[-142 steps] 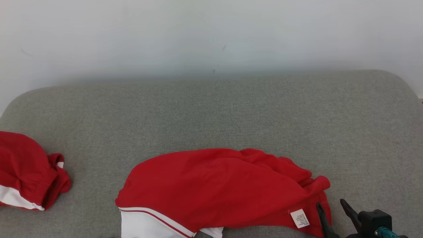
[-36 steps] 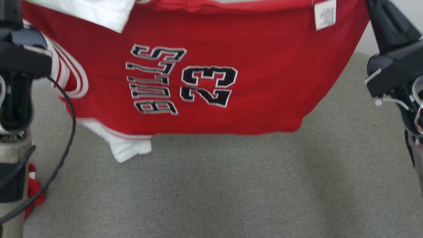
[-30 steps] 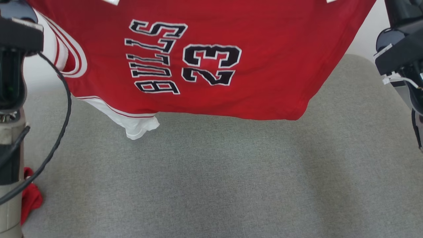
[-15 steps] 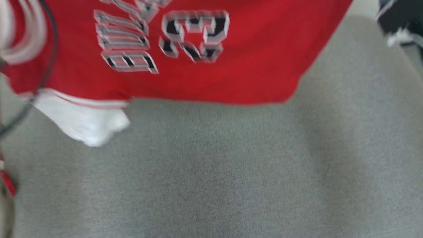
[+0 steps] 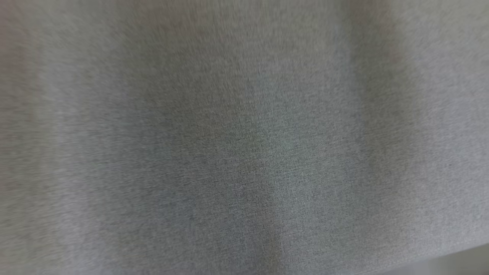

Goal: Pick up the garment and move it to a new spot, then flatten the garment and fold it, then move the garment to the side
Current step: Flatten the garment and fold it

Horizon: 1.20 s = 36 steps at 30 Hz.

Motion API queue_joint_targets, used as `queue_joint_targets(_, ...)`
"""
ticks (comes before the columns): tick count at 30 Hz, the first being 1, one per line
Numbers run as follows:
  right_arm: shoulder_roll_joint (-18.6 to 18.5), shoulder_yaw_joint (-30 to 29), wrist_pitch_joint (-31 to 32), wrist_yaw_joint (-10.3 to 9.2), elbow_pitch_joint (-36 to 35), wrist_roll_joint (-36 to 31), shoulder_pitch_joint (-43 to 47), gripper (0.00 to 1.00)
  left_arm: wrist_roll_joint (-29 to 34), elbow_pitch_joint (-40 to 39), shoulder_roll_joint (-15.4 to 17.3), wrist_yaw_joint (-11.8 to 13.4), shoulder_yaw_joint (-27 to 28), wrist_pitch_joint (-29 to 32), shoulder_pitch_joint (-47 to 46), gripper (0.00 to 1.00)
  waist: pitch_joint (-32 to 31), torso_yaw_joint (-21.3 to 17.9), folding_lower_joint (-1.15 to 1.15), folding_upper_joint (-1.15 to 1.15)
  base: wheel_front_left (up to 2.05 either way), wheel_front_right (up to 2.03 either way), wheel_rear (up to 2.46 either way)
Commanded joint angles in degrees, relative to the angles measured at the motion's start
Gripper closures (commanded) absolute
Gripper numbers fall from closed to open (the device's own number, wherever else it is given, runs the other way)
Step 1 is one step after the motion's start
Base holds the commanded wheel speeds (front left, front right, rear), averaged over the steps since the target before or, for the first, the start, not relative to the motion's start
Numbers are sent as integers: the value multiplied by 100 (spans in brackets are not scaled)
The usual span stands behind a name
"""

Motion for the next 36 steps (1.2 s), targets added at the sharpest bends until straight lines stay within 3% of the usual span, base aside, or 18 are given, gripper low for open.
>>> queue_joint_targets(1, 127, -151, -292, -13, 112, -351, -221, 100, 65, 30, -33, 35, 51, -242, -153, 100, 837, -278, -3, -1, 0, 0, 0)
queue_joint_targets(6, 588, -749, -1131, -13, 375, -1581, -698, 100, 414, -85, -31, 107, 94, -793, -548, 100, 1213, -343, -3, -1, 0, 0, 0)
queue_joint_targets(11, 755, -1063, -1416, -13, 248, -2659, -606, 100, 680, -453, -13, -134, 127, -890, -257, 100, 1608, -298, -3, -1, 0, 0, 0)
queue_joint_targets(15, 692, -712, -1434, -13, -238, -3008, 99, 100, 833, -837, 37, -451, 249, -895, 614, 100, 1693, -271, -3, -1, 0, 0, 0)
queue_joint_targets(19, 540, -398, -1437, -13, -567, -2841, 688, 100, 671, -1034, 112, -644, 276, -897, 1447, 100, 1526, -261, -3, -1, 0, 0, 0)
queue_joint_targets(25, 226, 134, -1435, -13, -401, -2135, 1544, 100, 20, -1420, 209, -750, 329, -578, 2763, 100, 1045, -187, -3, -1, 0, 0, 0)
queue_joint_targets(32, -273, 700, -656, -13, -134, -1220, 2199, 100, -998, -1851, 33, -585, 523, 234, 4074, 100, 536, 124, -3, -1, 0, 0, 0)
queue_joint_targets(36, -309, 839, -259, -13, -24, -866, 2639, 100, -1371, -1887, -52, -572, 569, 411, 4928, 100, 89, 272, -3, -1, 0, 0, 0)
